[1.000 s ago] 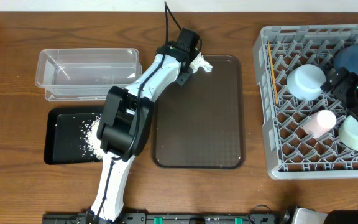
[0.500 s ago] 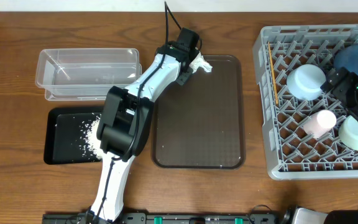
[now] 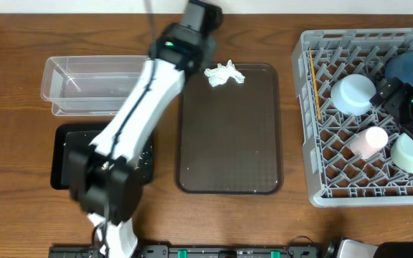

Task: Sort waste into correct bins and load items into the dishwasher rack
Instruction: 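Grasp the green snack wrapper with the left gripper and lift, then carry the wrapper left and drop it into the clear bin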

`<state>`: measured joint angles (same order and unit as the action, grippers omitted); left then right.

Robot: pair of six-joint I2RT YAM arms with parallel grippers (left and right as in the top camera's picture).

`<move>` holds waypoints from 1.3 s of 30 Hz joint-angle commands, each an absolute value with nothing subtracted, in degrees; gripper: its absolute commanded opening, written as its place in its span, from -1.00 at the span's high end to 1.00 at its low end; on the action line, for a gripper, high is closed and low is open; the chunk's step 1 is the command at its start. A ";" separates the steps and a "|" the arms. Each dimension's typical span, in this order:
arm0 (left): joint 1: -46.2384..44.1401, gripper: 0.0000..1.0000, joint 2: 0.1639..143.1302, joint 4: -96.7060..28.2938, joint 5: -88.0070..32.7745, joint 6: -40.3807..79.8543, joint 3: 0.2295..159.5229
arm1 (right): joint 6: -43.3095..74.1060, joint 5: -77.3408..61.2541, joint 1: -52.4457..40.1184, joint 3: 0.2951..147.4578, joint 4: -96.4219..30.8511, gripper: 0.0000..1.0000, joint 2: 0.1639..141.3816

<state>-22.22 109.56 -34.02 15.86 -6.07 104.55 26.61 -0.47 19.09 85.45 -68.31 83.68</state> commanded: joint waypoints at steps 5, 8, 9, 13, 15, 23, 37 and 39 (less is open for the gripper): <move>-11.81 0.88 108.44 -39.66 22.55 20.71 104.86 | 27.40 -0.45 19.44 86.11 -68.40 -0.98 83.55; -8.14 0.88 108.77 -42.94 22.09 31.38 104.77 | 27.40 -0.45 19.44 86.11 -68.38 -0.98 83.55; -6.59 0.88 108.86 -43.99 21.26 34.85 104.77 | 27.40 -0.45 19.44 86.11 -68.38 -0.98 83.55; -2.57 0.88 109.01 -45.15 15.99 37.85 104.77 | 27.40 -0.45 19.44 86.11 -68.40 -0.99 83.55; -0.97 0.88 109.03 -45.21 13.85 37.87 104.53 | 27.40 -0.45 19.44 86.11 -68.38 -0.98 83.55; 2.61 0.84 109.10 -46.28 11.70 50.24 101.75 | 27.40 -0.45 19.44 86.11 -68.40 -0.99 83.53; 6.74 0.71 109.10 -43.83 -3.66 67.64 97.54 | 27.40 -0.45 19.44 86.11 -68.38 -0.98 83.55; 6.74 0.44 109.10 -43.81 -3.66 67.64 97.54 | 27.40 -0.45 19.44 86.11 -68.40 -0.98 83.55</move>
